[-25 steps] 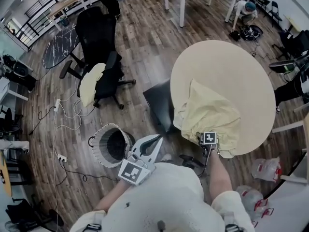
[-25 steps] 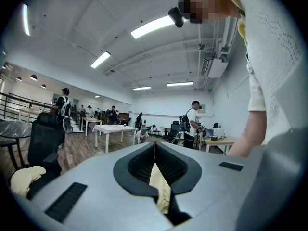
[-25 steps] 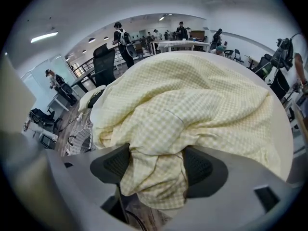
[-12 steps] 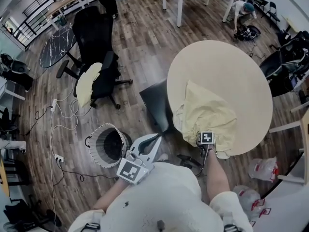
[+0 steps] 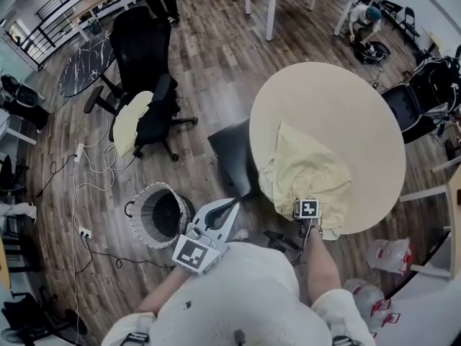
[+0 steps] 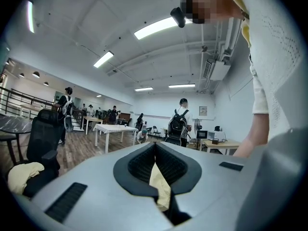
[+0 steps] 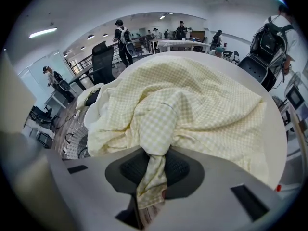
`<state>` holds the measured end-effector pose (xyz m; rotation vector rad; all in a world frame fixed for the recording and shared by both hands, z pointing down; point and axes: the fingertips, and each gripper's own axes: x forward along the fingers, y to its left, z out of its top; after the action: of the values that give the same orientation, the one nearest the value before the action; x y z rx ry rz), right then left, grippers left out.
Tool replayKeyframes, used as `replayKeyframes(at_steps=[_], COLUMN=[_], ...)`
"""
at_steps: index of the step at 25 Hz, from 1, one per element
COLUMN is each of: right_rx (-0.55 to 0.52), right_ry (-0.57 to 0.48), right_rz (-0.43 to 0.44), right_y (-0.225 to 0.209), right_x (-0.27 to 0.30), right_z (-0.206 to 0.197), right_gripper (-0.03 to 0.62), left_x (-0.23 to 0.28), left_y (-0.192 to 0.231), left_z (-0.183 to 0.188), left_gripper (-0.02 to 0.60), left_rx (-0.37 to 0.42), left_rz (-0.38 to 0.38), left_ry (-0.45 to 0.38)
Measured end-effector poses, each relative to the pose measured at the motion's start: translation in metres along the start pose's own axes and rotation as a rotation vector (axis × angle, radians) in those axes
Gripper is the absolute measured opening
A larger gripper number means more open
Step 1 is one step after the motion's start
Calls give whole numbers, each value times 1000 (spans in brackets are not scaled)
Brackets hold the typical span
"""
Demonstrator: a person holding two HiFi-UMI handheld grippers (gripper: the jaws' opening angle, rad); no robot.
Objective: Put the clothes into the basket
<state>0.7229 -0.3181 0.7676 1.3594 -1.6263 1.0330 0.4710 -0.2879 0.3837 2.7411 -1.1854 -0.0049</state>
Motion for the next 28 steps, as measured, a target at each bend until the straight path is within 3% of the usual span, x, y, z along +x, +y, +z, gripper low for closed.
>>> replayKeyframes(at_steps=[21, 25, 28], right_rx=[61, 64, 71], right_ry=[-313, -389, -440], right_rz=[33, 55, 59], right_y=[8, 19, 23], right_x=[-77, -102, -123], right_z=[30, 39, 45], right_gripper=[81, 81, 80], left_x=[-8, -16, -19], left_y=[-2, 1, -3], left_z=[-2, -13, -3], left_gripper=[20, 20, 20], left_rx=[-3, 15, 4], left_rz=[-33, -32, -43], left_ry=[-16, 33, -12])
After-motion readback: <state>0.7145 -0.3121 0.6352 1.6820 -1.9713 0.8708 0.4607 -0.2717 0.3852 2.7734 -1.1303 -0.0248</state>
